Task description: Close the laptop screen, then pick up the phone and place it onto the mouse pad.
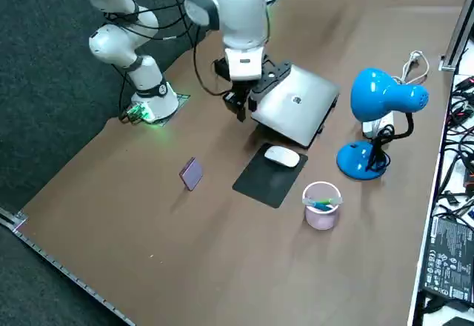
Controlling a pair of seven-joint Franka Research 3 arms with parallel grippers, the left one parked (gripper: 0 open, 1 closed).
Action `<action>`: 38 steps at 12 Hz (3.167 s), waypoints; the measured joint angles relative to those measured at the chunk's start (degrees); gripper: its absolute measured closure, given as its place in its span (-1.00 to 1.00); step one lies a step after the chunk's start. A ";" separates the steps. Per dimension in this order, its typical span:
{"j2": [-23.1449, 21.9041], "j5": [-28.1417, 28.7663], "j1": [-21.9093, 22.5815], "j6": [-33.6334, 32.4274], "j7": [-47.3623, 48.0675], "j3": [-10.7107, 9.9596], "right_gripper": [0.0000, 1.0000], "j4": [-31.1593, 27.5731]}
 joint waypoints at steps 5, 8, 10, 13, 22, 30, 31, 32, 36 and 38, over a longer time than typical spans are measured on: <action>-2.49 -0.01 -10.10 -0.96 -34.66 -0.08 -0.05 -4.20; -3.70 0.00 -14.28 -0.54 -53.73 -0.06 -0.08 -7.46; -4.08 0.03 -17.61 1.65 -67.22 -0.09 -0.14 -9.92; -5.29 0.03 -19.14 7.00 -81.81 -0.06 -0.24 -14.75; -6.66 0.03 -23.27 25.98 -105.88 -0.05 -0.37 -27.47; -4.29 0.02 -23.83 34.82 -112.35 -0.04 -0.20 -31.00; -3.84 0.01 -23.85 35.33 -112.48 -0.04 0.07 -30.99; -3.63 0.00 -23.85 35.64 -112.54 -0.03 0.35 -30.96; -3.61 0.00 -23.88 35.77 -112.54 0.02 0.57 -29.52; -3.86 0.01 -23.82 34.93 -112.62 0.51 0.57 -27.05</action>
